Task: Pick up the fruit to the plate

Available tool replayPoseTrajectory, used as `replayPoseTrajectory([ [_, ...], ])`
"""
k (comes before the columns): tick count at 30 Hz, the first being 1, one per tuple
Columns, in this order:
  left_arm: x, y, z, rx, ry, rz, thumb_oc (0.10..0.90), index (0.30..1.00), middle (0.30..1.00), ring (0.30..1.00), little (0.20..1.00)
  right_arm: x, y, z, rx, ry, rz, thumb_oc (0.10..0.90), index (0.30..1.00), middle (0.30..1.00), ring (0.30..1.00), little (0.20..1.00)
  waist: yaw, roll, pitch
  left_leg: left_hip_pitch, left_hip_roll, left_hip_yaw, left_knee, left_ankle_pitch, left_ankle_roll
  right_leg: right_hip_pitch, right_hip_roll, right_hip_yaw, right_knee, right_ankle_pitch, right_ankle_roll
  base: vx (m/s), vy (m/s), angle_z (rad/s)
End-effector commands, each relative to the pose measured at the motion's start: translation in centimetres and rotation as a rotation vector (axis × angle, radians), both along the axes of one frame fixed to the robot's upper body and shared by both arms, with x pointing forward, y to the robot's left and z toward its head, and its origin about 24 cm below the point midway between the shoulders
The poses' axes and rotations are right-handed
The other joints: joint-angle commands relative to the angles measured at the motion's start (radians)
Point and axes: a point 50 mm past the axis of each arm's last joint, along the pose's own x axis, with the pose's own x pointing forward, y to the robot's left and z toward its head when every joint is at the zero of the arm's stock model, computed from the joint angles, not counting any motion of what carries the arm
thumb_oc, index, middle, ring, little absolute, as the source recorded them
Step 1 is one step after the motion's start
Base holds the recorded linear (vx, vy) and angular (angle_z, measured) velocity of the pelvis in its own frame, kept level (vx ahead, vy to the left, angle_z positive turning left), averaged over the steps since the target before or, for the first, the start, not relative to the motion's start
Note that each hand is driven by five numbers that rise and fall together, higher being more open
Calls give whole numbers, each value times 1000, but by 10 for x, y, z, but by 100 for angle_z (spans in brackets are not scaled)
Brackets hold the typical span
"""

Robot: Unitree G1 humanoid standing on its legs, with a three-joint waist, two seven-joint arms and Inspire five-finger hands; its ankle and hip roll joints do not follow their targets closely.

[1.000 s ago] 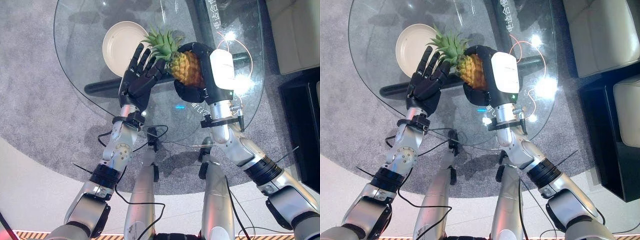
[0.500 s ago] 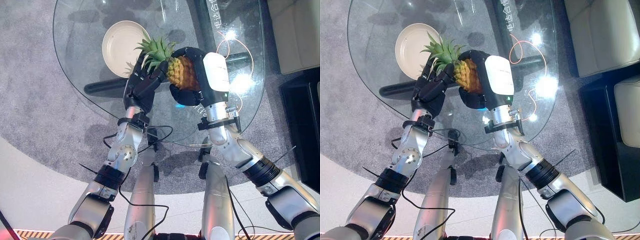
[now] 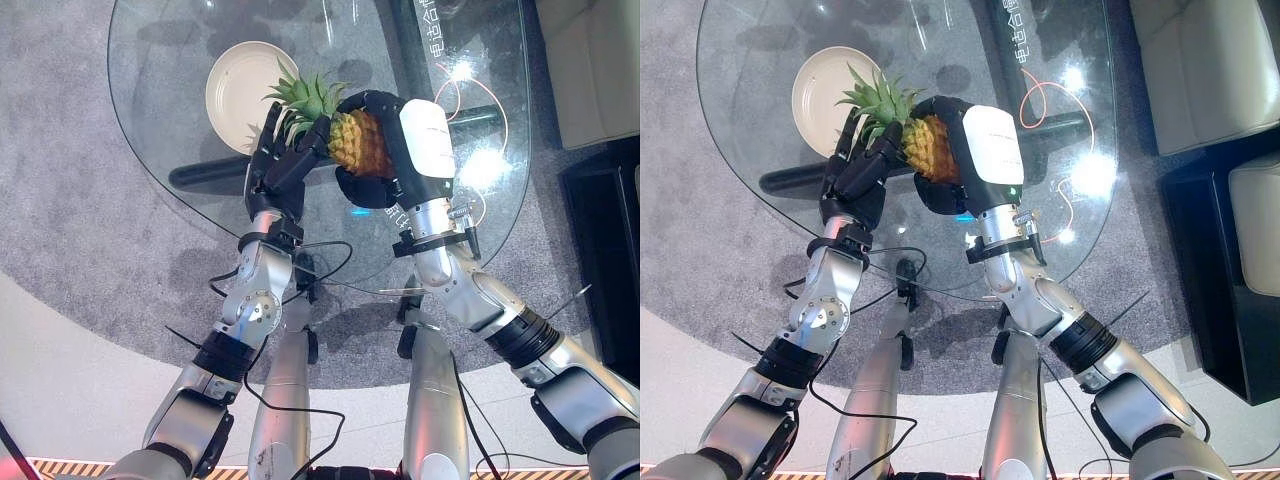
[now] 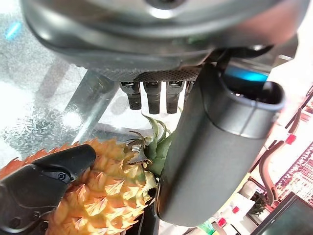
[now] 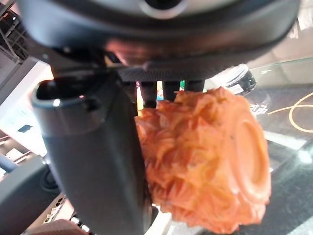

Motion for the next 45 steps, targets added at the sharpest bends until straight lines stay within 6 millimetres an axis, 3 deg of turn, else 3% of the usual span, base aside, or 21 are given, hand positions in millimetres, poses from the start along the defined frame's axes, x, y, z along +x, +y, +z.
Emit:
replayPoseTrajectory([
  [1,-13,-13,64,-58,-290,-28,800,900,900,900,900,-55,52,79,24,-383,375,100,300,300,300,200,-1,4,-19,35,-51,71,31,-100,18,90,30,-65,-216,119,22,0,0,0],
  [22,-19,-11,73,-23,-416,-55,800,900,900,900,900,-63,60,73,-71,-332,515,100,300,300,300,200,3,-2,-19,35,-52,67,48,-110,16,94,28,-71,-200,107,23,0,0,0],
  [28,-27,-7,85,-47,-571,-52,800,900,900,900,900,-63,60,73,-77,-335,515,100,300,300,300,200,4,-3,-19,23,-51,66,52,-108,17,83,29,-72,-201,113,20,0,0,0],
  [29,-29,-6,87,-56,-597,-58,413,568,568,568,513,-62,59,73,-76,-334,515,100,300,300,300,200,4,-4,-19,23,-51,65,53,-108,17,83,29,-71,-201,113,20,0,0,0],
  [30,-30,-6,87,-52,-619,-55,350,514,514,514,450,-62,60,72,-74,-333,516,100,300,300,300,200,4,-5,-19,24,-51,66,53,-109,16,84,28,-71,-200,113,21,0,0,0],
  [31,-31,-6,89,-51,-637,-48,100,300,300,300,200,-62,60,72,-76,-333,519,100,300,300,300,200,2,-6,-19,22,-51,65,54,-109,16,82,29,-70,-200,113,20,0,0,0],
  [45,-30,3,91,-86,-684,5,100,300,300,300,200,-63,61,72,-74,-331,523,100,300,300,300,200,0,-9,-19,22,-49,63,53,-111,14,78,33,-62,-196,109,18,0,0,0],
])
